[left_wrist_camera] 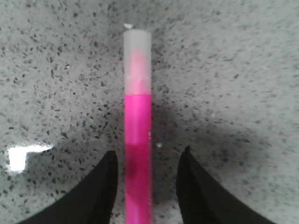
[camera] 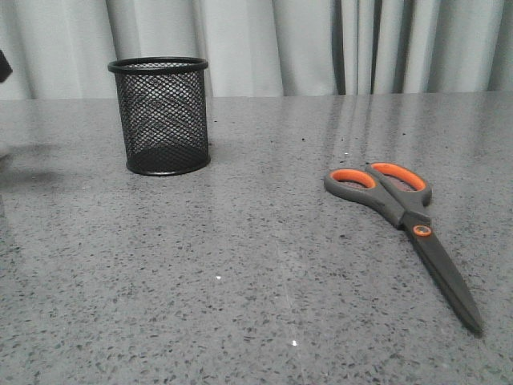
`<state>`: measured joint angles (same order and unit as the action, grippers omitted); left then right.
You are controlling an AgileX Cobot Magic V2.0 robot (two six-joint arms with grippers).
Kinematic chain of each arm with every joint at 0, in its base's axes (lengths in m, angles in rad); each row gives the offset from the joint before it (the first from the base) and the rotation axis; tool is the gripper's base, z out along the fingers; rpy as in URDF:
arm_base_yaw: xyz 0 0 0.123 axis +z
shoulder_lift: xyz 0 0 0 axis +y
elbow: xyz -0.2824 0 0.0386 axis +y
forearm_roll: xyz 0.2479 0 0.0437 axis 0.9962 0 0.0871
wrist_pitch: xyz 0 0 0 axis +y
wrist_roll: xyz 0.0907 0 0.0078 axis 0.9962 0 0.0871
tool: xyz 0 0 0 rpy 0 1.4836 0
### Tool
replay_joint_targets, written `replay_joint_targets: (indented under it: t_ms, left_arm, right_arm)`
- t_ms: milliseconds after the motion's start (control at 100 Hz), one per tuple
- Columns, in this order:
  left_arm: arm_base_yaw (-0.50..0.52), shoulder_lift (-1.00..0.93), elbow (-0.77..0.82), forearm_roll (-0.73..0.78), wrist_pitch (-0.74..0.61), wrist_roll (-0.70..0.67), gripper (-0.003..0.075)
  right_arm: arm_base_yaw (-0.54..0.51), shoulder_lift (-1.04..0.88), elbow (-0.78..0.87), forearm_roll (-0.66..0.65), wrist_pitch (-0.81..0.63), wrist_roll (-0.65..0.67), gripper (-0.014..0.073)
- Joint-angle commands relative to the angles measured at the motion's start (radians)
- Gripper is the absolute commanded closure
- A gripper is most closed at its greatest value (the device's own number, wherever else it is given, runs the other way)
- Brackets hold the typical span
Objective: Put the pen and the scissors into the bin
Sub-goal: 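Lift the pink highlighter upright with the left gripper above the mesh cup, then lower the highlighter into the mesh cup and open the left gripper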
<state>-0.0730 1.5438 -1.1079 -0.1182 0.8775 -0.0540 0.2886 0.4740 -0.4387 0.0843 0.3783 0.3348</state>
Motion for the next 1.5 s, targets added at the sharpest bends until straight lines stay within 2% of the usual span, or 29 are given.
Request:
replay_joint_targets:
  t_ms: [0, 90, 160, 230, 290, 380, 450, 570, 690, 750, 860, 1070, 1490]
  left_arm:
    - [-0.007, -0.007, -0.032, 0.004, -0.030, 0.001, 0.0449]
    - [-0.007, 0.010, -0.032, 0.006, -0.031, 0.001, 0.0459]
    - [-0.007, 0.021, -0.032, 0.006, -0.031, 0.001, 0.0513]
    - [-0.007, 0.030, -0.032, 0.006, -0.031, 0.010, 0.0618]
    - [-0.007, 0.030, -0.032, -0.001, -0.035, 0.041, 0.0742]
    - [-0.009, 0.010, -0.037, -0.039, -0.076, 0.095, 0.0739]
    - [-0.009, -0.035, -0.044, -0.113, -0.164, 0.138, 0.0739]
    - [-0.014, -0.144, -0.044, -0.385, -0.415, 0.263, 0.0739]
    - [-0.088, -0.213, -0.044, -0.779, -0.634, 0.519, 0.0738]
    - [-0.159, -0.220, -0.044, -0.938, -0.713, 0.724, 0.0738]
    - [-0.290, -0.202, -0.044, -1.110, -0.786, 0.949, 0.0738]
    - [-0.458, -0.109, -0.044, -1.142, -0.956, 0.984, 0.0738]
    - [-0.470, 0.009, -0.044, -1.135, -1.047, 0.986, 0.0738]
  right_arm:
    - [0.005, 0.011, -0.037, 0.001, -0.064, -0.012, 0.0292]
    - [0.005, 0.011, -0.037, 0.001, -0.064, -0.014, 0.0293]
    - [0.005, 0.011, -0.037, 0.001, -0.064, -0.014, 0.0293]
    - [0.005, 0.011, -0.037, 0.001, -0.064, -0.014, 0.0293]
    - [0.005, 0.011, -0.037, 0.001, -0.064, -0.014, 0.0293]
    - [0.005, 0.011, -0.037, 0.001, -0.063, -0.014, 0.0296]
    - [0.005, 0.011, -0.037, 0.001, -0.063, -0.014, 0.0296]
    - [0.005, 0.011, -0.037, 0.001, -0.062, -0.014, 0.0296]
    - [0.005, 0.011, -0.037, 0.001, -0.062, -0.014, 0.0296]
    - [0.005, 0.011, -0.037, 0.001, -0.064, -0.014, 0.0297]
    - [0.005, 0.011, -0.037, 0.001, -0.066, -0.014, 0.0296]
    - [0.005, 0.011, -0.037, 0.001, -0.063, -0.014, 0.0296]
    - [0.005, 0.011, -0.037, 0.001, -0.006, -0.014, 0.0297]
